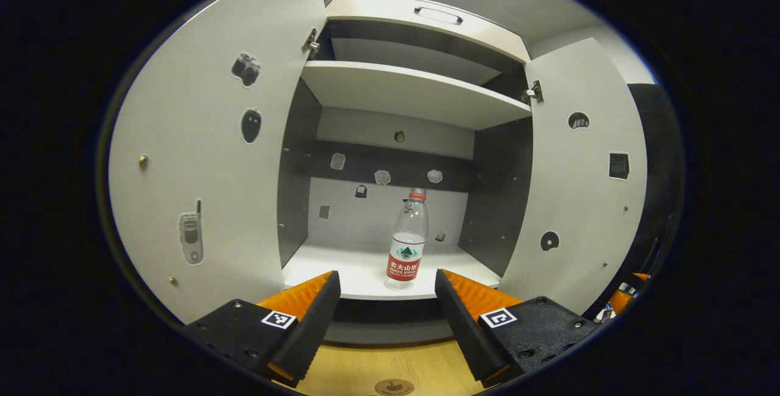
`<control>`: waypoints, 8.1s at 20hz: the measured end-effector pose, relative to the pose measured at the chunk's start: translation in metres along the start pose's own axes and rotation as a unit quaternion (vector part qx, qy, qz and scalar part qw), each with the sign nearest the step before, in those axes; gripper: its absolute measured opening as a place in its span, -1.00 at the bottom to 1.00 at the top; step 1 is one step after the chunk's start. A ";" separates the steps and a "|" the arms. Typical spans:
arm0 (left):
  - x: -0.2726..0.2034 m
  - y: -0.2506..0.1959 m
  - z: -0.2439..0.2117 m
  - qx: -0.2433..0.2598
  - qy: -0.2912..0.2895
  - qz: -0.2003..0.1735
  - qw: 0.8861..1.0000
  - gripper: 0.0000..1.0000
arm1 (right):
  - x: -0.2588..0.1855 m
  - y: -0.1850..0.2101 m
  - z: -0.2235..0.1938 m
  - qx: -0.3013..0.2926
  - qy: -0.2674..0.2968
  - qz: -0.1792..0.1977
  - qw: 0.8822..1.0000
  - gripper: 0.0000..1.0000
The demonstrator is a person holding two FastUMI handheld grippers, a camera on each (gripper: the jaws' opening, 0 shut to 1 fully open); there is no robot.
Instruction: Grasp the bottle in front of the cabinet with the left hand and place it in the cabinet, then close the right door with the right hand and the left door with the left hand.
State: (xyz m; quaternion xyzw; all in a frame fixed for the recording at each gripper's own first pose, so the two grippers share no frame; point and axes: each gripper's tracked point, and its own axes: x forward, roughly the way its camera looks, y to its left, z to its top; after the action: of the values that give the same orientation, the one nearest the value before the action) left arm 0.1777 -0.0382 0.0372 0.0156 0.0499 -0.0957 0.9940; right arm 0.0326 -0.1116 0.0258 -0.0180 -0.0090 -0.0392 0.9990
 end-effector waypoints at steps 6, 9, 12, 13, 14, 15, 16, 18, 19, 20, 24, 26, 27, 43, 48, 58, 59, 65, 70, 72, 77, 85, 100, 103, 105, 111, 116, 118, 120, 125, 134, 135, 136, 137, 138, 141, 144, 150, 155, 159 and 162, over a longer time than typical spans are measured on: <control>-0.076 0.032 0.001 -0.004 -0.012 0.028 1.000 0.89 | 0.025 0.002 0.007 -0.008 -0.007 0.012 1.000 0.94; -0.104 0.049 -0.003 0.000 -0.012 0.039 0.999 0.89 | 0.038 0.009 0.010 -0.018 -0.010 0.020 1.000 0.94; -0.125 0.069 -0.003 -0.004 -0.015 0.055 0.998 0.89 | 0.045 0.019 0.011 -0.030 -0.012 0.029 0.999 0.94; -0.130 0.072 -0.003 -0.009 -0.017 0.059 0.998 0.89 | 0.047 0.020 0.011 -0.031 -0.012 0.029 0.999 0.94; -0.134 0.075 -0.003 -0.014 -0.019 0.062 0.998 0.89 | 0.047 0.020 0.011 -0.032 -0.012 0.028 0.999 0.92; -0.136 0.079 -0.004 -0.018 -0.019 0.064 0.998 0.89 | 0.047 0.019 0.010 -0.030 -0.011 0.029 0.999 0.92; -0.139 0.082 -0.005 -0.021 -0.018 0.067 0.997 0.89 | 0.048 0.020 0.010 -0.025 -0.009 0.033 0.999 0.77; -0.140 0.084 -0.004 -0.029 -0.021 0.070 0.997 0.89 | 0.048 0.026 0.009 -0.014 -0.003 0.042 0.999 0.91; -0.140 0.083 -0.002 -0.034 -0.024 0.069 0.997 0.89 | 0.048 0.026 0.009 -0.013 -0.002 0.043 0.999 0.89; -0.140 0.083 0.000 -0.037 -0.028 0.068 0.997 0.89 | 0.047 0.027 0.010 -0.013 -0.003 0.041 0.999 0.89; -0.138 0.082 0.003 -0.038 -0.031 0.066 0.997 0.89 | 0.047 0.031 0.007 -0.002 0.001 0.041 0.999 0.88; -0.136 0.082 0.004 -0.039 -0.031 0.065 0.997 0.89 | 0.047 0.034 0.008 0.001 0.002 0.043 0.999 0.73; -0.136 0.081 0.005 -0.040 -0.032 0.064 0.997 0.89 | 0.047 0.037 0.008 0.003 0.002 0.046 0.999 0.88; -0.155 0.106 0.002 -0.043 -0.036 0.096 0.994 0.89 | 0.052 0.131 0.012 -0.009 -0.007 0.143 0.990 0.88; -0.168 0.124 0.004 -0.031 -0.044 0.120 0.991 0.89 | 0.068 0.146 0.011 -0.014 -0.012 0.144 0.989 0.73; -0.177 0.161 -0.003 -0.036 -0.044 0.162 0.985 0.89 | 0.115 0.170 0.005 -0.015 -0.011 0.141 0.990 0.73; -0.177 0.165 -0.002 -0.037 -0.046 0.166 0.984 0.89 | 0.122 0.175 0.004 -0.016 -0.011 0.144 0.989 0.73; -0.171 0.185 -0.007 -0.035 -0.043 0.194 0.979 0.89 | 0.171 0.197 -0.006 -0.027 -0.008 0.146 0.989 0.90; -0.179 0.209 -0.011 -0.034 -0.039 0.223 0.974 0.89 | 0.177 0.201 -0.004 -0.020 -0.013 0.145 0.989 0.89; -0.175 0.218 -0.017 -0.036 -0.036 0.230 0.972 0.89 | 0.176 0.200 -0.004 -0.020 -0.014 0.144 0.989 0.76; -0.156 0.229 -0.033 -0.049 -0.021 0.227 0.972 0.93 | 0.173 0.200 -0.002 -0.029 -0.016 0.131 0.991 0.76; -0.123 0.238 -0.045 -0.050 -0.002 0.210 0.976 0.89 | 0.172 0.199 -0.002 -0.033 -0.008 0.122 0.992 0.76; -0.113 0.225 -0.039 0.000 0.004 0.219 0.976 0.84 | 0.120 0.164 0.015 0.006 0.013 0.132 0.991 0.91; -0.111 0.211 -0.040 -0.001 0.001 0.209 0.978 0.88 | 0.105 0.155 0.027 0.011 0.007 0.134 0.991 0.91; -0.109 0.203 -0.042 -0.012 0.003 0.197 0.980 0.88 | 0.096 0.147 0.038 0.015 -0.005 0.133 0.991 0.90; -0.097 0.174 -0.042 0.001 0.007 0.165 0.986 0.88 | 0.062 0.112 0.060 -0.018 -0.033 0.111 0.993 0.89; -0.085 0.151 -0.045 -0.003 0.007 0.135 0.991 0.88 | 0.034 0.085 0.075 -0.037 -0.055 0.095 0.993 0.90; -0.081 0.144 -0.046 -0.002 0.008 0.126 0.992 0.93 | 0.023 0.075 0.080 -0.036 -0.060 0.091 0.993 0.90; -0.076 0.136 -0.047 -0.007 0.010 0.117 0.993 0.83 | 0.014 0.065 0.085 -0.033 -0.064 0.088 0.993 0.89; -0.057 0.111 -0.051 -0.029 0.014 0.081 0.996 0.88 | -0.006 0.039 0.090 -0.036 -0.069 0.076 0.994 0.90; 0.021 0.067 -0.058 -0.059 0.003 0.040 0.997 0.88 | -0.020 -0.019 0.093 -0.043 -0.080 0.033 0.995 0.89; 0.033 0.063 -0.058 -0.062 0.002 0.037 0.997 0.83 | -0.019 -0.024 0.092 -0.041 -0.080 0.028 0.996 0.89; 0.043 0.060 -0.060 -0.060 0.003 0.036 0.998 0.83 | -0.020 -0.029 0.091 -0.041 -0.079 0.024 0.996 0.90; 0.051 0.058 -0.061 -0.056 0.006 0.035 0.998 0.89 | -0.019 -0.033 0.089 -0.042 -0.078 0.020 0.996 0.90; 0.056 0.054 -0.061 -0.052 0.007 0.035 0.998 0.89 | -0.021 -0.037 0.087 -0.043 -0.076 0.016 0.996 0.90; 0.066 0.048 -0.059 -0.031 0.006 0.038 0.999 0.89 | -0.020 -0.047 0.081 -0.046 -0.071 0.007 0.996 0.89; 0.071 0.047 -0.058 -0.028 0.005 0.037 0.999 0.94 | -0.020 -0.054 0.076 -0.041 -0.067 0.003 0.997 0.89; 0.092 0.041 -0.059 -0.018 0.009 0.043 0.999 0.94 | -0.008 -0.064 0.072 -0.035 -0.059 0.000 0.998 0.90; 0.102 0.041 -0.059 -0.020 0.011 0.052 0.998 0.88 | 0.005 -0.070 0.064 -0.030 -0.047 0.002 0.998 0.90; 0.094 0.042 -0.065 -0.024 0.046 0.069 0.996 0.89 | 0.011 -0.068 0.066 -0.027 -0.045 0.011 0.999 0.90; 0.082 0.034 -0.056 -0.030 0.040 0.053 0.997 0.89 | 0.015 -0.063 0.069 -0.028 -0.047 0.018 0.998 0.90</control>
State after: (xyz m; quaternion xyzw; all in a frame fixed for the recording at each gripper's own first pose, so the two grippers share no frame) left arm 0.2585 -0.0178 -0.0261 -0.0082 0.0913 -0.0404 0.9950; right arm 0.0413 -0.1734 0.0975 -0.0479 -0.0547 -0.0203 0.9971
